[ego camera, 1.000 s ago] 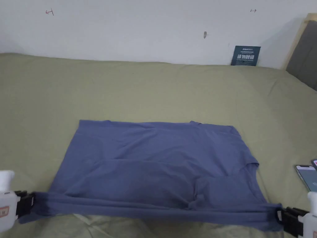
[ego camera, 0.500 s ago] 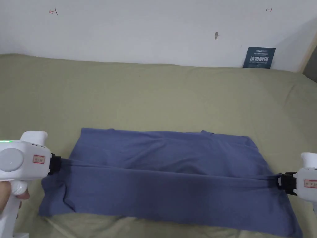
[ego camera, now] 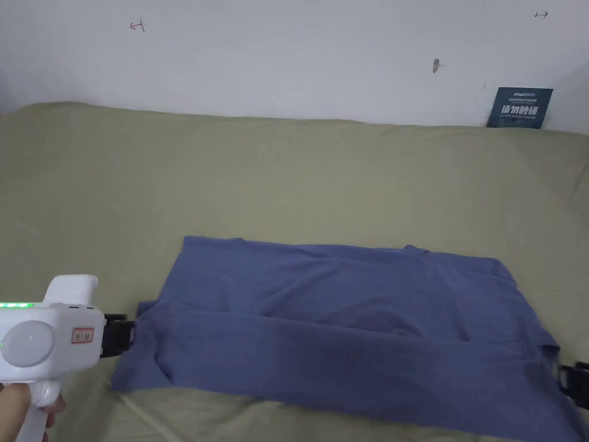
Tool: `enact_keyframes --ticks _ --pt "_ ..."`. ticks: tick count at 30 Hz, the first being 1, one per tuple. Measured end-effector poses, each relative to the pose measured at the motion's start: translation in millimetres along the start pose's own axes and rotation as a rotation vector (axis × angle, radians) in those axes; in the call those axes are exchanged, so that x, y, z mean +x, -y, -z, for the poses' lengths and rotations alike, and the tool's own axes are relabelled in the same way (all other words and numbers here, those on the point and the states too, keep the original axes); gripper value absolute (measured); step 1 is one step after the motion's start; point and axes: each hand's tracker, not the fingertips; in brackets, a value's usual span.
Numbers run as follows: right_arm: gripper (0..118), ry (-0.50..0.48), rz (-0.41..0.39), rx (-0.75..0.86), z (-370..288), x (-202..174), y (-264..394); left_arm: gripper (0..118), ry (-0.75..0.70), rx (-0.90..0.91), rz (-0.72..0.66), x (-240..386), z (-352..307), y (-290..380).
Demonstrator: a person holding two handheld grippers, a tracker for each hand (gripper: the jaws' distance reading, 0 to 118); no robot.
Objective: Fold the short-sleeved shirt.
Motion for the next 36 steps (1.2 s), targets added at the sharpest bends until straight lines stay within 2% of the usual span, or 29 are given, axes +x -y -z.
enact_keyframes --ticks 1,2,5,6,7,8,9,12,13,14,16,19,20,21,22,23,24,25,29,30,31,33,36 --pt "19 0.000 0.001 -0.001 -5 1 6 6 0.010 -0.002 -0.009 1 -2 7" --pt "0 0.021 0.014 0.029 -12 1 11 0 0.004 0.005 -0.005 0 -8 11" --pt "0 -0.019 0.015 -0.004 -20 3 20 0 0.060 -0.017 -0.011 1 -9 19" --pt "0 -0.018 0.012 -0.008 -21 2 22 14 0.065 -0.021 -0.013 1 -8 19" --pt "0 -0.014 0.007 -0.013 -23 1 24 44 0.074 -0.020 -0.007 3 -6 20" --pt "0 -0.021 0.002 -0.014 -20 5 36 84 0.069 -0.031 -0.002 6 -2 20" --pt "0 -0.027 0.000 -0.020 -20 5 39 111 0.044 -0.054 0.018 8 5 22" --pt "0 -0.046 0.001 -0.031 -17 5 44 110 0.024 -0.082 0.048 13 21 20" --pt "0 -0.043 -0.003 -0.038 -16 4 44 106 0.021 -0.108 0.053 14 26 21" --pt "0 -0.042 -0.007 -0.042 -15 4 45 93 0.015 -0.105 0.058 17 31 20" --pt "0 -0.052 -0.008 -0.056 -5 10 44 6 -0.026 -0.087 0.091 16 32 20" --pt "1 -0.057 -0.008 -0.058 2 16 39 3 0.002 -0.079 0.060 24 28 19" --pt "14 -0.058 -0.014 -0.058 2 11 39 3 -0.003 -0.072 0.068 27 27 19" --pt "69 -0.062 -0.015 -0.059 5 12 37 3 -0.005 -0.073 0.075 27 28 19" --pt "109 -0.060 -0.019 -0.060 9 11 35 3 -0.007 -0.075 0.074 27 29 18" --pt "115 -0.061 -0.020 -0.079 15 12 33 3 -0.005 -0.082 0.069 26 30 18" --pt "106 -0.064 -0.021 -0.095 18 7 33 3 -0.002 -0.087 0.065 26 30 18" --pt "102 -0.071 -0.016 -0.065 24 10 37 3 -0.002 -0.087 0.060 26 30 18" --pt "101 -0.040 -0.025 -0.117 42 1 30 3 0.001 -0.093 0.059 24 34 18" --pt "93 -0.042 -0.032 -0.132 46 1 30 3 0.003 -0.095 0.058 23 36 16" --pt "76 -0.050 -0.038 -0.165 50 2 31 3 0.005 -0.095 0.056 23 36 17" --pt "12 -0.082 -0.027 -0.154 48 3 30 3 0.012 -0.098 0.050 21 35 17" --pt "9 -0.078 -0.054 -0.126 36 -2 26 3 0.019 -0.093 0.046 16 30 16"
